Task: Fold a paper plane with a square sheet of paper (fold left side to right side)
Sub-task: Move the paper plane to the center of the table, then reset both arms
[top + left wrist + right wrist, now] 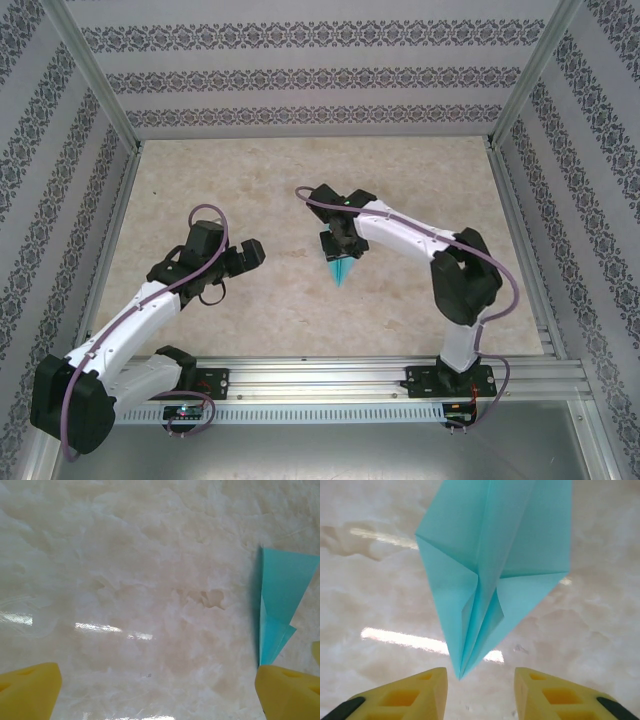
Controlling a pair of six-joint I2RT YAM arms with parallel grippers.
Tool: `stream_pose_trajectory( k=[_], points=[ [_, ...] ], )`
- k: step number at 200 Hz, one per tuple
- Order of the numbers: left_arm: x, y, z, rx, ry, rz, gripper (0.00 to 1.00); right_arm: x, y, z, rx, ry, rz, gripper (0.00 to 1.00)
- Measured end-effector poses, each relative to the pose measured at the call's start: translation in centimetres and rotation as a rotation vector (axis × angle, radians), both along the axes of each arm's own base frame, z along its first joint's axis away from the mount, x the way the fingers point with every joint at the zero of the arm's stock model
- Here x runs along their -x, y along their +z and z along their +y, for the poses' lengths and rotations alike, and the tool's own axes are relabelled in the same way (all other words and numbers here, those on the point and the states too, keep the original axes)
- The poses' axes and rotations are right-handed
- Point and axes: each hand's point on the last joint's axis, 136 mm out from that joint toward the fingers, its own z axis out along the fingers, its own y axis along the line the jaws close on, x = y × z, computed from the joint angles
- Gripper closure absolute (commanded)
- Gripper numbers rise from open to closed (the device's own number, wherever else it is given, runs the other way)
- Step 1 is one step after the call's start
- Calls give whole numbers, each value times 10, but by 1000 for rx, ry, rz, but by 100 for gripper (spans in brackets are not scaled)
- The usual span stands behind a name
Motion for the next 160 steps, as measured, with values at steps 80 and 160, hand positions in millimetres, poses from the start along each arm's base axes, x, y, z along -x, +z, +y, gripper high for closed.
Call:
stream_pose_trajectory(
  k=[80, 160],
  points=[
    [-15, 61, 34, -94, 139, -205, 0, 11, 136, -78, -69, -8, -485, 32],
    [-23, 77, 102, -501, 290, -471, 0, 4, 56, -265, 4, -494, -807, 2]
  ],
)
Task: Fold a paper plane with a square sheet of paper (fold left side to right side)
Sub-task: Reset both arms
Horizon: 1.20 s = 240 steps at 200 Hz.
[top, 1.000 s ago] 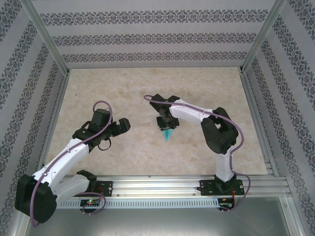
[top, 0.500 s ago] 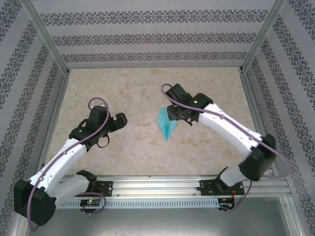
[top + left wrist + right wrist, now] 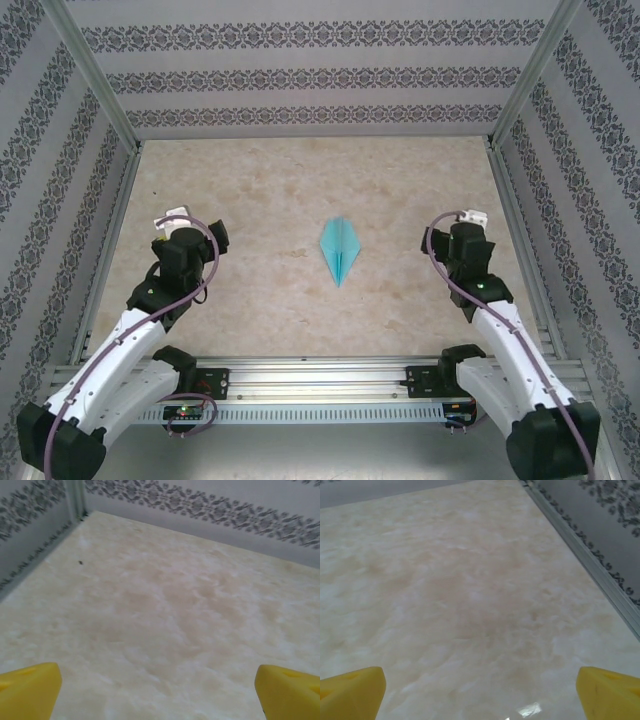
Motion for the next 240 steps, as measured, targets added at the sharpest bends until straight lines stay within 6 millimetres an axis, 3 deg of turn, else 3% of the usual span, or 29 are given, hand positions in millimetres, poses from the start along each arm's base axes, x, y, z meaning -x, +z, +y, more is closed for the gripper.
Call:
stream_pose_trajectory(
  k=[24, 63, 155, 199, 223, 240],
  points=[
    [-1, -18, 16, -128, 57, 28, 0, -8, -32, -16, 17, -34, 10, 2],
    [-5, -55, 28, -263, 63, 93, 0, -44, -55, -9, 39, 26, 3, 2],
    [-31, -99, 36, -225, -55, 63, 0, -97, -38, 18, 104, 216, -170, 2],
    [-53, -107, 31, -179, -124, 19, 0, -104, -35, 13, 102, 214, -242, 2],
    [-63, -107, 28, -167, -160, -9, 0, -102, -50, 9, 94, 207, -222, 2],
    [-71, -105, 23, -159, -187, -39, 0, -104, -43, 5, 90, 196, -251, 2]
  ],
)
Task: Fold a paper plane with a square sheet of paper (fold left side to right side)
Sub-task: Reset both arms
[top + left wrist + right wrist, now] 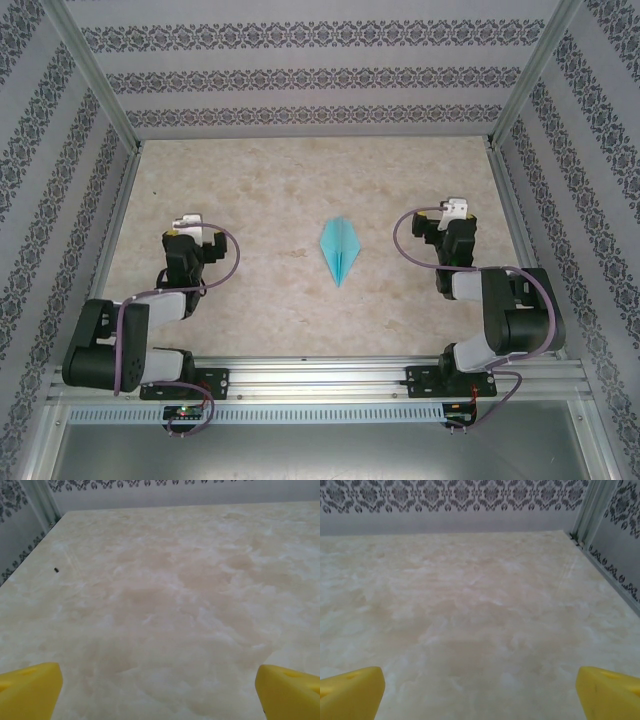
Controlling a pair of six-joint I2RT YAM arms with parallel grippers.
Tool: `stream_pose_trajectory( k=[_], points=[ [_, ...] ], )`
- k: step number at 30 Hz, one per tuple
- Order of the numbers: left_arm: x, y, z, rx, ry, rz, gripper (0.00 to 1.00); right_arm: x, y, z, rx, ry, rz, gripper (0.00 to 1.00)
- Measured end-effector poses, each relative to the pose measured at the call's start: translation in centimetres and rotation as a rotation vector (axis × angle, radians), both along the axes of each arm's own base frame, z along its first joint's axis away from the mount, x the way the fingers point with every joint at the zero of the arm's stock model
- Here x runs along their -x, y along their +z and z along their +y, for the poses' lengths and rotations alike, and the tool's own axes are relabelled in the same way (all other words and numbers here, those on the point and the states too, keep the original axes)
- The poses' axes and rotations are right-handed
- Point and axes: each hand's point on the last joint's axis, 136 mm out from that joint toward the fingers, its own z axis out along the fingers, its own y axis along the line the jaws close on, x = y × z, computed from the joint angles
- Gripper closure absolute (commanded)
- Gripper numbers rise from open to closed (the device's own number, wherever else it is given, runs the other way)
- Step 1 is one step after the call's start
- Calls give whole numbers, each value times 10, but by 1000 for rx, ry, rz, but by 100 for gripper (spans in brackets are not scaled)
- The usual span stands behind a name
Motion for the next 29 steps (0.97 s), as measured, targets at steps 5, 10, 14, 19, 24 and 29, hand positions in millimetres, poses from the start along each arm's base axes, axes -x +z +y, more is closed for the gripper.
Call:
stream_pose_trajectory(
  k=[5, 10, 14, 19, 24, 29],
  points=[
    [-17, -18, -8, 9, -47, 8, 0, 0, 2, -3, -2, -7, -7, 2],
    [-28, -19, -12, 7, -62, 13, 0, -1, 3, -2, -1, -6, -10, 2],
    [-37, -7, -12, 6, -63, -18, 0, -1, 3, -3, -1, -7, -10, 2],
    [-37, -8, -12, 4, -64, -17, 0, -1, 3, -3, -1, -7, -10, 2],
    [-37, -8, -12, 4, -64, -17, 0, -1, 3, -3, -1, -7, -10, 2],
    [-37, -8, -12, 4, -64, -17, 0, -1, 3, -3, -1, -7, -10, 2]
  ],
)
